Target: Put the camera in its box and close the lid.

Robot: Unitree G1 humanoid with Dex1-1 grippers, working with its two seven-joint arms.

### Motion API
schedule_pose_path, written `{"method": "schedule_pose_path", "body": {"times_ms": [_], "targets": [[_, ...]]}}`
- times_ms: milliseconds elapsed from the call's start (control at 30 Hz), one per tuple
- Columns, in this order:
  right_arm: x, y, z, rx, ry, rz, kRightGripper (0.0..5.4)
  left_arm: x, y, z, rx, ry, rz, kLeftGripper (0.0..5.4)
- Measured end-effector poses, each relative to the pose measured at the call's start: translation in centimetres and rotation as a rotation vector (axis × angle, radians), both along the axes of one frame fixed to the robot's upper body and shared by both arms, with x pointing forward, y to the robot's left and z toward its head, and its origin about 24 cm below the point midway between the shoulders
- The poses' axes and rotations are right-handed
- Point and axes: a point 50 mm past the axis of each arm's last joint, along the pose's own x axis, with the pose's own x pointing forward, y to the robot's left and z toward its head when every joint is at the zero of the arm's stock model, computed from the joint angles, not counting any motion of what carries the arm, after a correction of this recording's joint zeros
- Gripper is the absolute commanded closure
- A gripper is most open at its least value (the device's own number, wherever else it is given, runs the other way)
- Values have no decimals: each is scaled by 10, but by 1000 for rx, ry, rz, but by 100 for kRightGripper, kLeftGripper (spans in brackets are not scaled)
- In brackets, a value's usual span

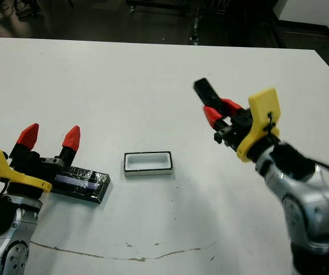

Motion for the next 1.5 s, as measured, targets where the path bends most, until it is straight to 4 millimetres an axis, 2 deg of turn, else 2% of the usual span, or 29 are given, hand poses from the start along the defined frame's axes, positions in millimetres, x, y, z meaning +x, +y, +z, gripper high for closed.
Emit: {"method": "schedule_pose_path", "body": {"times_ms": [200, 467, 600, 900, 1167, 1500], "targets": [[26, -2, -4, -66, 139, 217, 374, 0, 1, 0, 3, -1, 4, 0], [48, 8, 5, -260, 114, 390, 374, 0, 1, 0, 4, -1, 5, 0], [51, 17, 10, -337, 102, 468, 374, 0, 1, 0, 10, 1, 7, 0], [53, 35, -1, -496, 156, 612, 374, 0, 0, -1, 34, 3, 10, 0], [53, 50, 1, -529, 137, 741, 374, 0, -1, -1, 33, 2, 12, 0], [52, 60, -11, -504, 209, 861, 374, 0, -1, -1, 32, 2, 11, 0]]}}
